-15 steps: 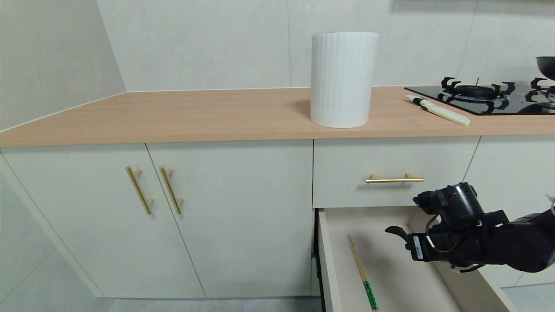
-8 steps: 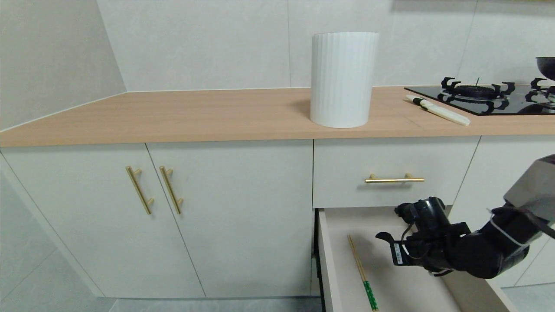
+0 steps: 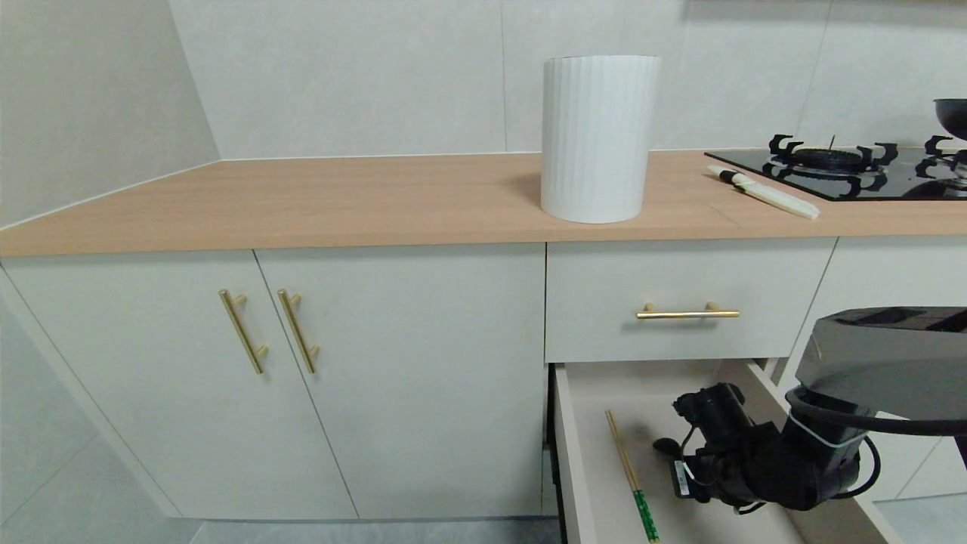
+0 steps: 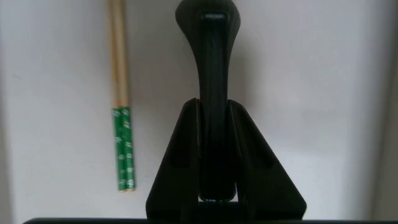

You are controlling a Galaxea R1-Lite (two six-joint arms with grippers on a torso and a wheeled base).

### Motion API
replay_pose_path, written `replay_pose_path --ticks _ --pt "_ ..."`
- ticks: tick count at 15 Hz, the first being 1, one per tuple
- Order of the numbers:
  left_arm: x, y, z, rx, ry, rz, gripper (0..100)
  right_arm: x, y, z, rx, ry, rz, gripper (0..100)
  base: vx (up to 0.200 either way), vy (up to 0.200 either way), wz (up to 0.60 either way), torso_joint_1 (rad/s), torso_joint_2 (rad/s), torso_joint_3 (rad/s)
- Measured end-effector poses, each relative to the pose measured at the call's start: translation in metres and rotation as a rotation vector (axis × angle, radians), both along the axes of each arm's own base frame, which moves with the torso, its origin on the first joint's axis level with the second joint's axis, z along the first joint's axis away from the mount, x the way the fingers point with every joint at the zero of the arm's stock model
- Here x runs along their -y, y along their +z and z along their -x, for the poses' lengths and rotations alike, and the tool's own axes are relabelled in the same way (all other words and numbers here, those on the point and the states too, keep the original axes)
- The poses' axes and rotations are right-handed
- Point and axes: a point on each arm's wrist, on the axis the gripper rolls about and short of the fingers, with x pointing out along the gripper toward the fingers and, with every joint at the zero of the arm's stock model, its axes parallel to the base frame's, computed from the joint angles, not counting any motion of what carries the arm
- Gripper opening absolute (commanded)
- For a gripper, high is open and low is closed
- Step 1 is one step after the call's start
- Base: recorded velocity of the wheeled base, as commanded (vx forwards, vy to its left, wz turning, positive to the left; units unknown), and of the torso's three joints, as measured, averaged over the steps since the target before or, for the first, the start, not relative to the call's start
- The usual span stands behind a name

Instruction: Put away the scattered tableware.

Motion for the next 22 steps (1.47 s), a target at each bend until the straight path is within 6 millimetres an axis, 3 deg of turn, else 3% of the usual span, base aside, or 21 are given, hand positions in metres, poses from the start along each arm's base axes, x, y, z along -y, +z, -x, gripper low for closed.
replay_pose_path --ticks 5,16,17,22 --pt "0.0 0.0 0.0 0.0 0.0 0.001 100 -0.002 -0.011 0.001 -0.016 0.009 0.009 0 0.0 0.0 0.0 0.0 0.0 0.0" --pt "0.0 0.0 0.0 0.0 0.0 0.0 100 -0.003 -0.014 0.002 -0.018 0.008 0.026 0 0.0 0.0 0.0 0.0 0.0 0.0" --pt "0.0 0.0 0.0 0.0 0.0 0.0 100 -0.004 -0.015 0.002 -0.018 0.009 0.032 100 0.0 0.0 0.0 0.0 0.0 0.0" --pt "0.0 0.0 0.0 0.0 0.0 0.0 100 -0.004 -0.018 0.003 -0.025 0.009 0.04 100 0.0 0.0 0.0 0.0 0.0 0.0"
